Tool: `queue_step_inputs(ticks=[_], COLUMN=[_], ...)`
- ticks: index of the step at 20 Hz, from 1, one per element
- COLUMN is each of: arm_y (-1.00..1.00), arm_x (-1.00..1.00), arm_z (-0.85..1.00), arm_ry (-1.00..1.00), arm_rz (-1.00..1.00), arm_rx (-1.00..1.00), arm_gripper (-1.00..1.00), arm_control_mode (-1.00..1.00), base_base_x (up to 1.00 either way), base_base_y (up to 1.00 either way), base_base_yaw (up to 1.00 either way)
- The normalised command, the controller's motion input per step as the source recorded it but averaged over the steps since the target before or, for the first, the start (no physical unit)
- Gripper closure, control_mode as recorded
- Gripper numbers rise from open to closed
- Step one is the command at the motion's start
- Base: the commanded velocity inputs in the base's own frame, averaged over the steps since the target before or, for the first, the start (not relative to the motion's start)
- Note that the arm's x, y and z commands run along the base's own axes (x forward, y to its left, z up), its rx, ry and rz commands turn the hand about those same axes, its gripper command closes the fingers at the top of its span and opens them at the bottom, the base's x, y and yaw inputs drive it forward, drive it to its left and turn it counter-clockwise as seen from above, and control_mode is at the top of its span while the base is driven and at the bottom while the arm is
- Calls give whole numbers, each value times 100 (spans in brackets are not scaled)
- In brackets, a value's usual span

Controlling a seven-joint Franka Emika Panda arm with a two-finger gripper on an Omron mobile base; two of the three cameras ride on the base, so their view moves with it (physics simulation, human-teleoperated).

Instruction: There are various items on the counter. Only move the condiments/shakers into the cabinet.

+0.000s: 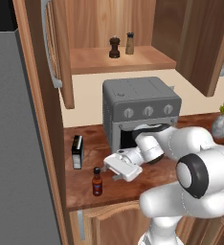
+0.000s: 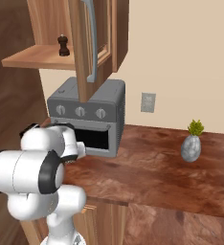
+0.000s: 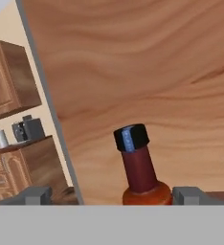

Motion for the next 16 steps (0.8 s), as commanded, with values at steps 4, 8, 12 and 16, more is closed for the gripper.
queue_step_inputs(ticks=[4, 8, 12, 16], arm_y=[40, 14, 0, 2], arm_x=[5, 0, 0, 0], arm_z=[0, 0, 0, 0], arm_ry=[0, 0, 0, 0], arm_rz=[-2, -2, -7, -10], arm_rx=[-1, -1, -1, -2], arm_gripper=[-100, -100, -100, -100], arm_control_mode=[-100, -100, -100, -100], base_base_x=[0, 0, 0, 0], base_base_y=[0, 0, 0, 0], base_base_yaw=[0, 0, 0, 0])
